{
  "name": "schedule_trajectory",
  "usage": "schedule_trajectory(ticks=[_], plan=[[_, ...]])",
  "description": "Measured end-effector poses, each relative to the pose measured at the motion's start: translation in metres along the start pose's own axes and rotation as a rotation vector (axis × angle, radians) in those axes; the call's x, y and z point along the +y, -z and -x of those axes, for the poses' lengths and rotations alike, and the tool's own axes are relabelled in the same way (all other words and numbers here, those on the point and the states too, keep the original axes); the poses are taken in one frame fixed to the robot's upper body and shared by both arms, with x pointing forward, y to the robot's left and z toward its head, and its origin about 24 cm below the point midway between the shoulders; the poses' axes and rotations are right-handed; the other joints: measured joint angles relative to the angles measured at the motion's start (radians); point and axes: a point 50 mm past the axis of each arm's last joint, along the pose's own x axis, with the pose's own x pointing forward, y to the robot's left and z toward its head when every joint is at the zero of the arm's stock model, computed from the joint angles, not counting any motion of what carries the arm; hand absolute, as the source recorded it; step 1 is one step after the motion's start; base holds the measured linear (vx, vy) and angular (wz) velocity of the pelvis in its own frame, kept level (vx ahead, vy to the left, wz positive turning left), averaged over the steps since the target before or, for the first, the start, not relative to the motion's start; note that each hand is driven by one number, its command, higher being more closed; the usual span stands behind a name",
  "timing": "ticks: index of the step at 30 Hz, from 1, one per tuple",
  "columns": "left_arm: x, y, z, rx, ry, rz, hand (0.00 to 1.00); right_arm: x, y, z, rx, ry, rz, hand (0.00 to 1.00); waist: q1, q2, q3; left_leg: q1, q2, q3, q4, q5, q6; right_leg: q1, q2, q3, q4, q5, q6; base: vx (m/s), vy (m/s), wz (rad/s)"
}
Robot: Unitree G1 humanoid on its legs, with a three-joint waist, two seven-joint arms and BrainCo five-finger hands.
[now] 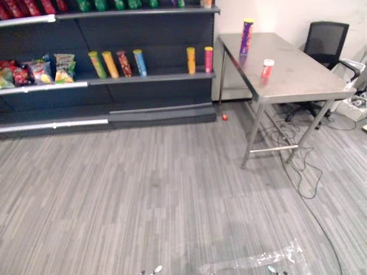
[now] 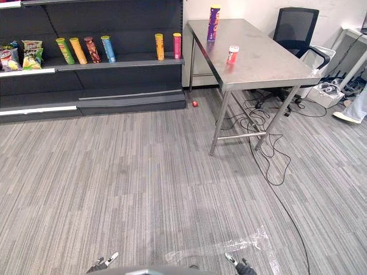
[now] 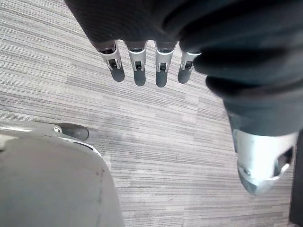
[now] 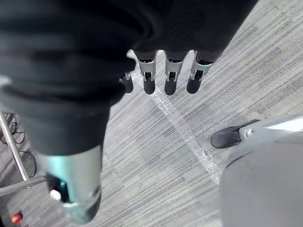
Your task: Put the gum and the chips on the shelf.
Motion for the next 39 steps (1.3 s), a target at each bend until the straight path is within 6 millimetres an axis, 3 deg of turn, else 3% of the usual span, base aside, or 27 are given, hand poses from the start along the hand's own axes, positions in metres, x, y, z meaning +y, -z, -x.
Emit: schedule_trajectory(ticks=[7, 19, 23, 27, 28, 30, 32, 36, 39], plan=[[-0.003, -0.004, -0.001, -0.015, 0.013, 0.009, 0.0, 0.005, -0.004, 0.0, -0.022, -0.031, 0.061, 0.0, 0.0, 0.0, 0.01, 0.001, 0.001, 0.002, 0.001, -0.001, -0.002, -0.001, 0.001, 0.002, 0.0, 0.0, 0.0, 0.0, -0.002, -0.01], [-0.004, -0.005, -0.001, -0.019, 0.024, -0.01, 0.0, 0.005, -0.006, -0.001, -0.035, -0.033, 0.013, 0.0, 0.0, -0.002, 0.015, -0.001, 0.003, -0.003, 0.011, -0.006, -0.009, 0.003, 0.0, -0.004, 0.001, 0.0, 0.0, -0.01, -0.008, 0.01], [-0.009, -0.017, -0.004, -0.05, 0.036, -0.019, 0.0, 0.012, -0.022, -0.004, -0.083, -0.039, 0.014, 0.0, -0.005, 0.006, 0.063, -0.032, 0.008, -0.008, 0.04, -0.006, -0.009, -0.071, -0.006, -0.017, 0.151, -0.069, -0.012, -0.07, -0.025, 0.09], [-0.006, -0.031, -0.007, -0.087, 0.026, -0.001, 0.0, 0.013, -0.021, -0.004, -0.078, -0.05, -0.005, 0.0, -0.008, -0.009, 0.101, -0.114, 0.024, -0.008, 0.197, -0.072, -0.056, -0.145, -0.025, -0.049, 0.312, -0.174, -0.03, -0.06, -0.056, 0.3], [-0.004, -0.033, -0.007, -0.096, 0.023, -0.004, 0.0, 0.012, -0.016, -0.003, -0.066, -0.055, -0.021, 0.0, -0.006, -0.011, 0.11, -0.157, 0.042, -0.001, 0.304, -0.09, -0.068, -0.139, -0.024, -0.063, 0.323, -0.197, -0.041, -0.05, -0.122, 0.45], [-0.004, -0.037, -0.008, -0.111, 0.023, 0.0, 0.0, 0.005, -0.009, -0.001, -0.048, -0.058, -0.034, 0.0, -0.004, -0.021, 0.127, -0.294, 0.07, 0.008, 0.618, -0.042, -0.091, -0.109, -0.036, -0.084, 0.338, -0.218, -0.054, 0.01, -0.111, 0.33], [-0.002, -0.032, -0.006, -0.097, 0.019, 0.029, 0.0, 0.004, -0.009, -0.001, -0.045, -0.066, -0.023, 0.0, 0.0, -0.022, 0.136, -0.347, 0.081, 0.026, 0.728, -0.031, -0.082, -0.08, -0.045, -0.077, 0.339, -0.231, -0.055, 0.09, -0.03, 0.0], [-0.002, -0.028, -0.006, -0.088, 0.02, 0.05, 0.0, 0.01, -0.018, -0.004, -0.058, -0.083, -0.009, 0.0, 0.003, -0.018, 0.138, -0.441, 0.074, 0.022, 0.58, -0.044, -0.067, -0.068, -0.069, -0.031, 0.316, -0.238, -0.054, 0.15, 0.061, -0.25], [-0.003, -0.023, -0.005, -0.071, 0.018, 0.061, 0.0, 0.018, -0.028, -0.007, -0.08, -0.103, 0.006, 0.0, 0.005, -0.007, 0.144, -0.454, 0.083, -0.008, 0.267, 0.071, -0.077, -0.045, -0.073, 0.012, 0.284, -0.249, -0.036, 0.28, 0.172, -0.47]])
